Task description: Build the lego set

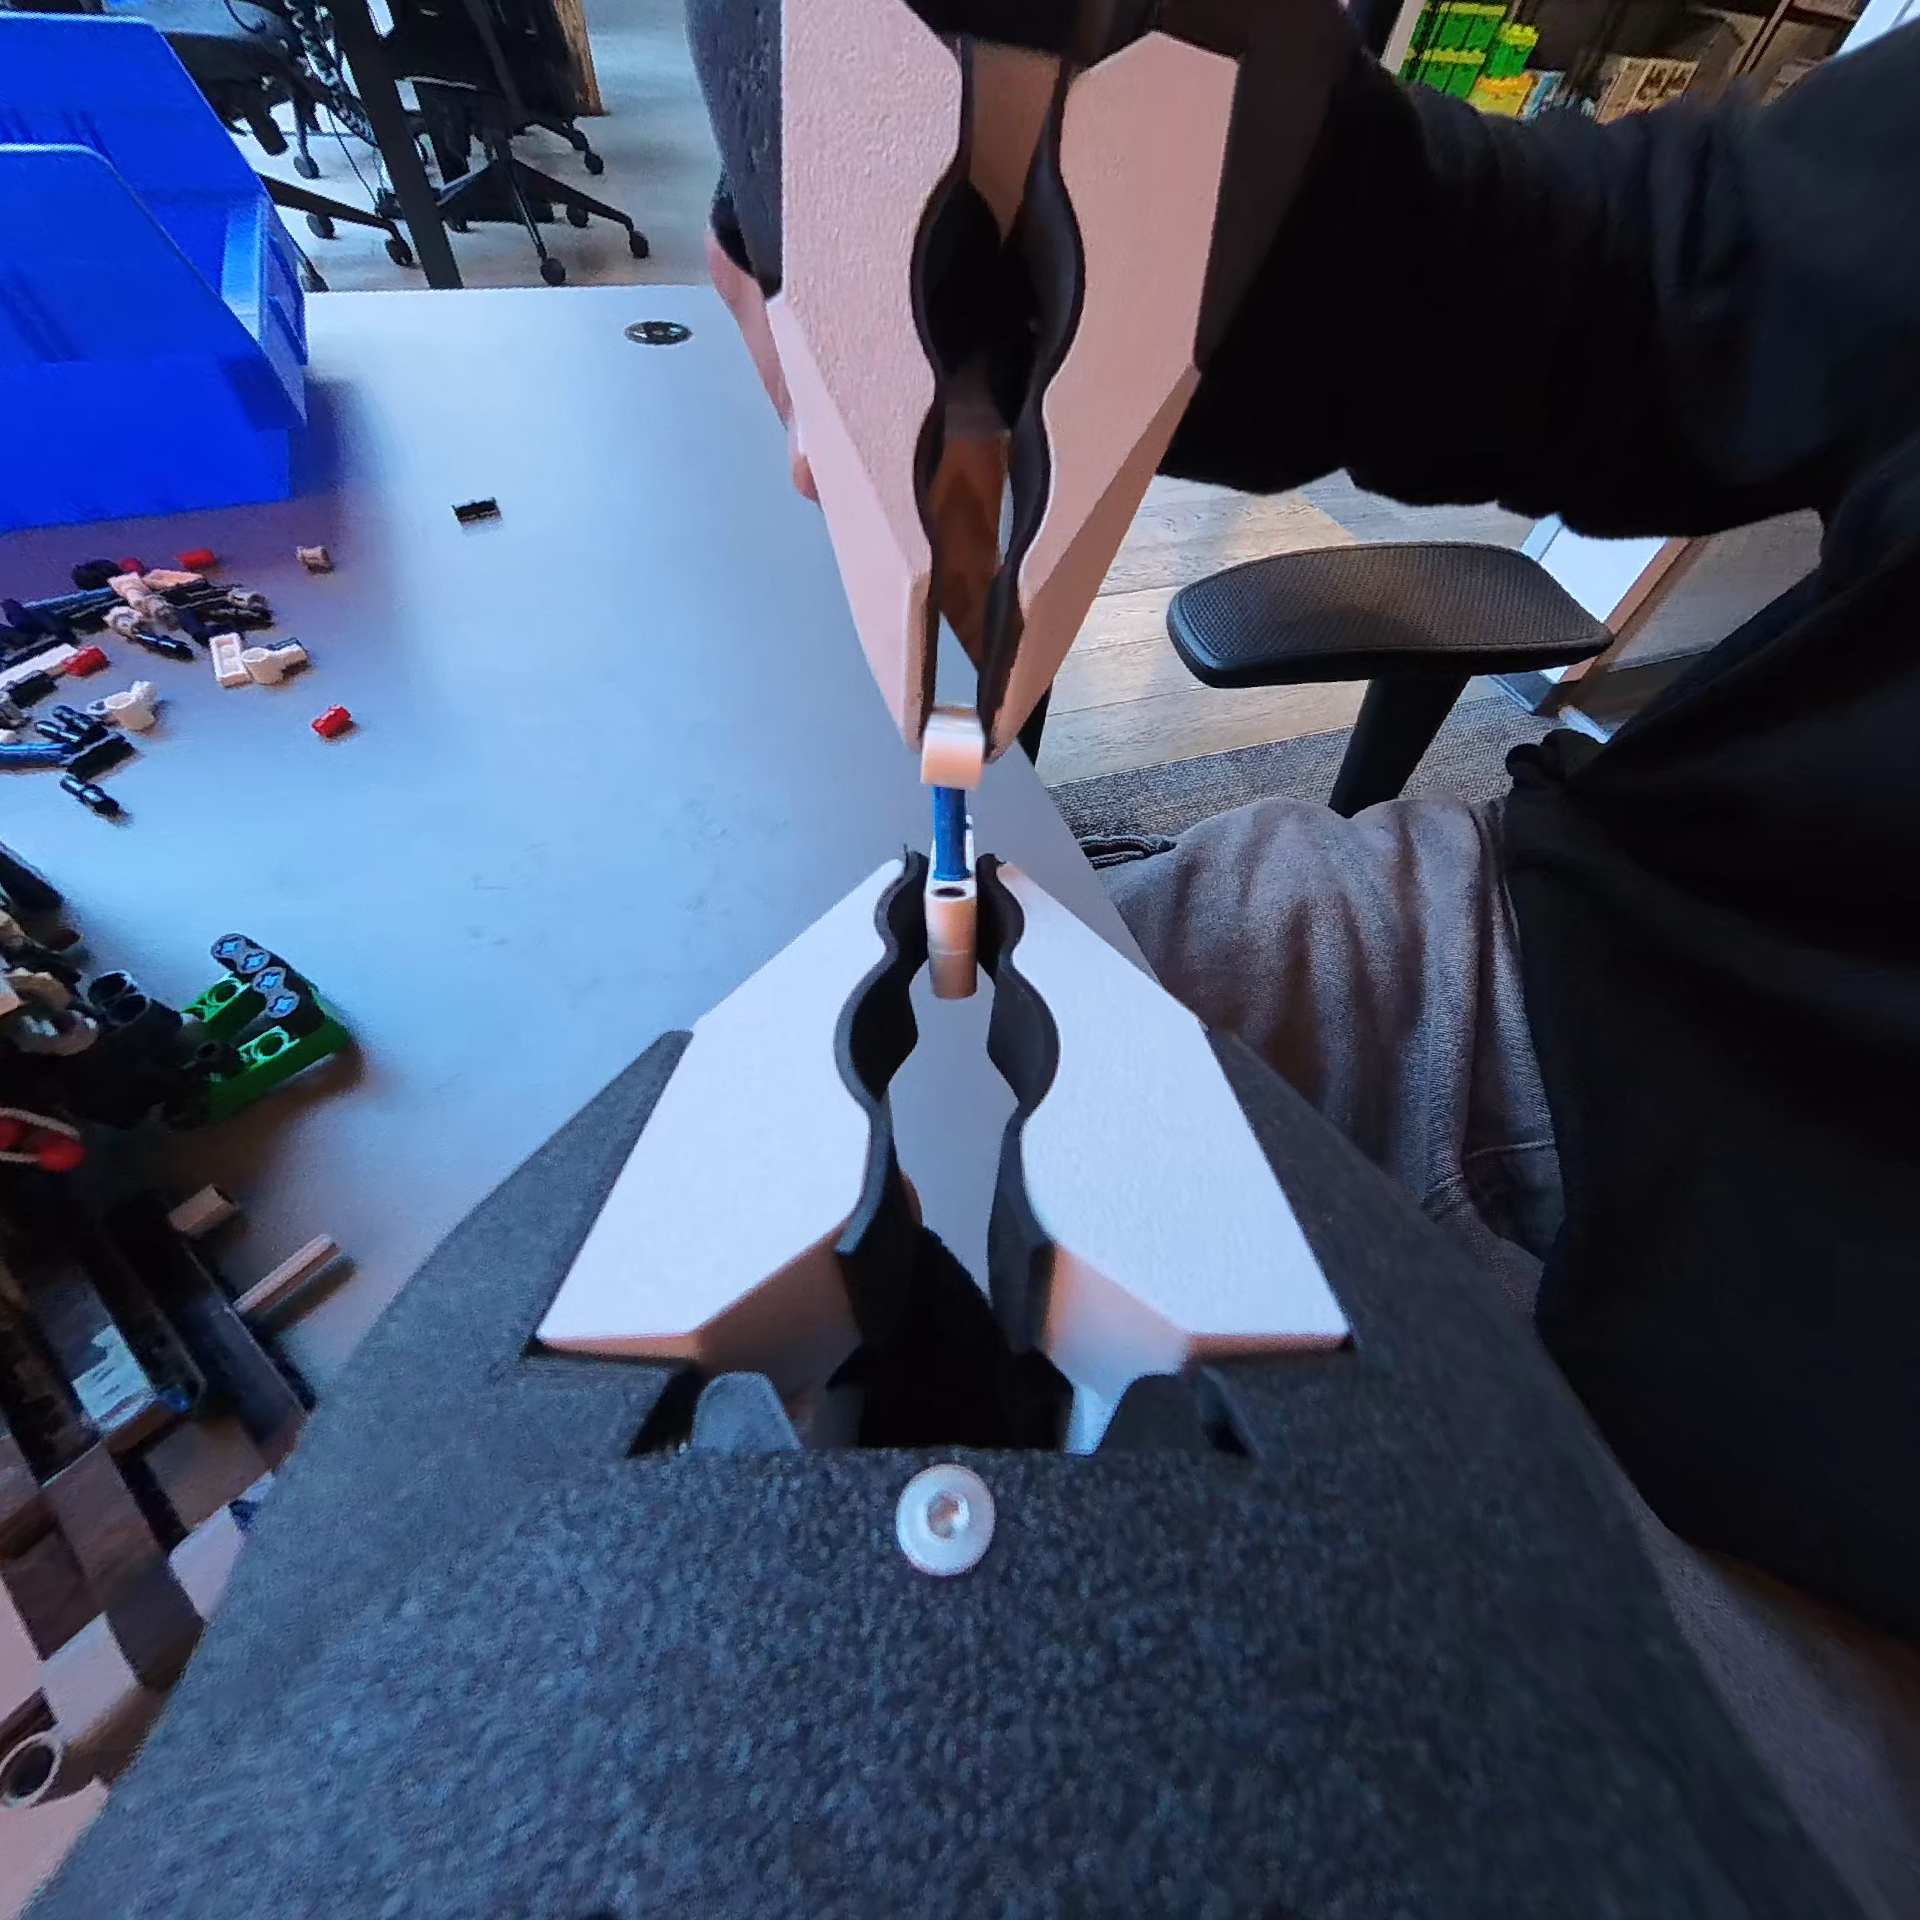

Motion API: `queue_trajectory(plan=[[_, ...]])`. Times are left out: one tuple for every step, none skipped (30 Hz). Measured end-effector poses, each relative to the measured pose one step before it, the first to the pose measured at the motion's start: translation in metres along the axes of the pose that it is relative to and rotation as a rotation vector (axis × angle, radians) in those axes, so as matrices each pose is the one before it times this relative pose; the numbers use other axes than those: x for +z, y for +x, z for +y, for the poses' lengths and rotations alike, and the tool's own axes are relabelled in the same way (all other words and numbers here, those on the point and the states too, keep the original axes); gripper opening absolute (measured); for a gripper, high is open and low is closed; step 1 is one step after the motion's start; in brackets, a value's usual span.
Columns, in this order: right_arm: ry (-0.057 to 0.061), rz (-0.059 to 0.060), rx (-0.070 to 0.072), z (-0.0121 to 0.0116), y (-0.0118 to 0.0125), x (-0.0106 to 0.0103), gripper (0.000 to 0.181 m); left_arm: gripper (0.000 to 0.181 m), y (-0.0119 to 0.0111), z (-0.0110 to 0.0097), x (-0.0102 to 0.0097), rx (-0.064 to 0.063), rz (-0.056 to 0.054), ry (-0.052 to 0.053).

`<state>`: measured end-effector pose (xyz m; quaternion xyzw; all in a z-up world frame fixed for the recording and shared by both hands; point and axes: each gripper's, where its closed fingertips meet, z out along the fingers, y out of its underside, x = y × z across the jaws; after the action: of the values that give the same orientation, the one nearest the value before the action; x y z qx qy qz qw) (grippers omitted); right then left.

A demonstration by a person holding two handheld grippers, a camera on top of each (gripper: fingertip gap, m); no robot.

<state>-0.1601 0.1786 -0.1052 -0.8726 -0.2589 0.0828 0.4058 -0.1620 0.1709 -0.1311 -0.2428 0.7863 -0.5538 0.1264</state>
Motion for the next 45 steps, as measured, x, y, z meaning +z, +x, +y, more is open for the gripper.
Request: queue_trajectory(plan=[[-0.0020,-0.0104,0.0054,0.00096,0.00068,0.00099,0.006,0.007,0.00014,0.00141,0.00038,-0.0038,0.0020,-0.0093],[-0.0053,-0.0184,0.0121,0.00155,-0.00017,0.00119,0.006,0.007,0.00039,0.00137,0.00039,-0.0013,0.0034,-0.0089],[0.0069,-0.0194,0.0159,-0.00001,0.00004,0.00029,0.007,0.007,-0.00003,-0.00001,-0.00006,-0.0019,0.0008,0.0001],[0.0150,-0.0218,0.0164,-0.00061,-0.00015,-0.00010,0.007,0.007,0.00017,-0.00018,-0.00018,-0.0038,0.0040,0.0018],[0.0147,-0.0370,0.0282,-0.00016,-0.00170,0.00008,0.006,0.007,0.00079,0.00025,0.00005,-0.0013,0.0069,-0.0017],[0.0169,-0.0336,0.0265,0.00014,-0.00084,0.00033,0.007,0.007,0.00036,0.00060,0.00013,-0.0005,0.0025,-0.0039],[0.0178,-0.0367,0.0187,0.00067,-0.00144,0.00056,0.007,0.007,0.00107,0.00030,0.00019,-0.0016,0.0086,-0.0026],[0.0229,-0.0500,0.0337,-0.00008,-0.00302,0.00052,0.007,0.007,0.00156,0.00009,-0.00018,-0.0052,0.0150,-0.0002],[0.0237,-0.0329,0.0275,-0.00044,-0.00068,0.00042,0.007,0.007,0.00119,-0.00010,-0.00033,-0.0104,0.0140,0.0013],[0.0247,-0.0302,0.0198,-0.00076,-0.00099,0.00010,0.007,0.007,0.00137,-0.00038,-0.00052,-0.0132,0.0169,0.0037],[0.0245,-0.0259,0.0193,-0.00110,-0.00093,0.00040,0.007,0.006,0.00102,-0.00048,-0.00069,-0.0130,0.0140,0.0040],[0.0246,-0.0120,0.0086,-0.00116,-0.00022,0.00046,0.007,0.006,0.00076,-0.00040,-0.00088,-0.0141,0.0132,0.0042],[0.0240,-0.0100,0.0152,-0.00114,-0.00046,0.00040,0.007,0.006,-0.00007,-0.00066,-0.00076,-0.0106,0.0070,0.0054],[0.0246,0.0062,0.0038,-0.00143,0.00109,-0.00044,0.007,0.006,-0.00110,-0.00081,-0.00065,-0.0093,-0.0008,0.0063],[0.0196,0.0159,-0.0050,-0.00075,0.00150,-0.00063,0.007,0.006,-0.00123,-0.00034,-0.00002,-0.0084,-0.0031,0.0014],[0.0107,0.0153,0.0007,0.00024,0.00143,-0.00040,0.007,0.006,-0.00126,0.00013,0.00015,-0.0052,-0.0073,-0.0009],[0.0174,0.0150,-0.0022,-0.00038,0.00128,-0.00066,0.006,0.006,-0.00105,-0.00027,0.00010,-0.0054,-0.0060,0.0019],[0.0180,0.0045,0.0101,-0.00021,0.00074,-0.00038,0.007,0.006,-0.00052,-0.00009,0.00016,-0.0080,-0.0015,0.0005],[0.0169,-0.0038,0.0198,0.00026,0.00080,-0.00026,0.007,0.007,-0.00069,0.00029,0.00032,-0.0050,-0.0031,-0.0020],[0.0192,-0.0059,0.0191,0.00024,0.00091,-0.00027,0.007,0.006,-0.00100,0.00012,0.00023,0.0001,-0.0085,-0.0014],[0.0190,-0.0093,0.0217,0.00017,0.00106,-0.00023,0.007,0.007,-0.00083,0.00034,0.00030,0.0021,-0.0080,-0.0022],[0.0167,-0.0168,0.0239,0.00039,0.00006,-0.00016,0.007,0.007,-0.00044,0.00018,0.00021,0.0000,-0.0041,-0.0011],[0.0210,-0.0147,0.0231,-0.00028,0.00048,-0.00012,0.007,0.006,-0.00067,-0.00014,-0.00004,0.0000,-0.0055,0.0006],[0.0200,-0.0153,0.0230,-0.00014,0.00074,-0.00044,0.007,0.006,-0.00046,-0.00006,0.00007,0.0026,-0.0056,0.0003],[0.0186,-0.0134,0.0284,-0.00007,0.00140,-0.00047,0.007,0.006,-0.00110,0.00008,0.00024,0.0019,-0.0105,-0.0006],[0.0194,-0.0104,0.0213,-0.00037,0.00168,-0.00033,0.007,0.007,-0.00120,0.00005,0.00018,-0.0012,-0.0082,-0.0004],[0.0192,-0.0108,0.0135,-0.00052,0.00102,-0.00030,0.007,0.007,-0.00106,-0.00023,0.00002,-0.0071,-0.0050,0.0013],[0.0207,-0.0045,0.0112,-0.00091,0.00150,-0.00036,0.007,0.007,-0.00160,-0.00026,-0.00011,-0.0069,-0.0080,0.0018],[0.0147,-0.0030,0.0058,-0.00057,0.00123,-0.00018,0.007,0.007,-0.00078,0.00021,0.00007,-0.0074,-0.0027,-0.0010],[0.0087,0.0017,0.0003,-0.00012,0.00135,-0.00006,0.007,0.007,-0.00164,-0.00017,-0.00010,-0.0100,-0.0066,0.0009],[0.0153,0.0169,-0.0120,-0.00157,0.00230,-0.00043,0.007,0.007,-0.00174,-0.00049,-0.00032,-0.0125,-0.0050,0.0034],[0.0033,0.0133,-0.0191,-0.00040,0.00094,0.00007,0.007,0.006,-0.00071,0.00009,-0.00015,-0.0141,0.0030,-0.0001],[0.0010,0.0205,-0.0250,-0.00058,0.00117,0.00014,0.007,0.007,-0.00117,-0.00024,-0.00025,-0.0138,-0.0001,0.0020],[0.0021,0.0211,-0.0365,-0.00075,0.00035,0.00016,0.007,0.007,-0.00013,-0.00010,-0.00030,-0.0126,0.0049,0.0016],[-0.0056,0.0162,-0.0344,0.00020,-0.00036,0.00027,0.007,0.007,0.00014,0.00022,-0.00010,-0.0142,0.0073,-0.0006],[-0.0073,0.0185,-0.0353,0.00011,-0.00009,-0.00006,0.007,0.007,0.00019,-0.00012,0.00006,-0.0149,0.0079,0.0012],[-0.0045,0.0171,-0.0419,-0.00020,-0.00053,0.00001,0.007,0.007,0.00074,0.00015,0.00003,-0.0106,0.0105,0.0001],[-0.0092,0.0098,-0.0224,0.00050,-0.00055,0.00036,0.007,0.006,0.00056,0.00031,0.00000,-0.0058,0.0074,-0.0015],[-0.0109,0.0180,-0.0299,0.00048,0.00035,-0.00003,0.007,0.006,-0.00013,0.00062,0.00040,-0.0047,0.0016,-0.0040],[-0.0130,0.0197,-0.0348,0.00126,0.00028,0.00005,0.007,0.006,0.00001,0.00094,0.00046,-0.0040,0.0018,-0.0067],[-0.0201,0.0053,-0.0088,0.00195,-0.00064,0.00033,0.007,0.006,0.00001,0.00156,0.00076,-0.0026,0.0006,-0.0105],[-0.0238,0.0088,-0.0112,0.00239,0.00010,-0.00003,0.007,0.006,-0.00013,0.00144,0.00106,0.0032,-0.0045,-0.0105],[-0.0206,0.0101,-0.0125,0.00206,0.00021,-0.00028,0.007,0.006,-0.00040,0.00124,0.00104,0.0069,-0.0086,-0.0091],[-0.0159,0.0054,-0.0032,0.00146,-0.00008,-0.00020,0.007,0.006,0.00011,0.00077,0.00071,0.0062,-0.0045,-0.0062],[-0.0095,0.0025,-0.0026,0.00089,-0.00060,-0.00005,0.007,0.006,0.00010,0.00055,0.00046,0.0028,-0.0011,-0.0044]])
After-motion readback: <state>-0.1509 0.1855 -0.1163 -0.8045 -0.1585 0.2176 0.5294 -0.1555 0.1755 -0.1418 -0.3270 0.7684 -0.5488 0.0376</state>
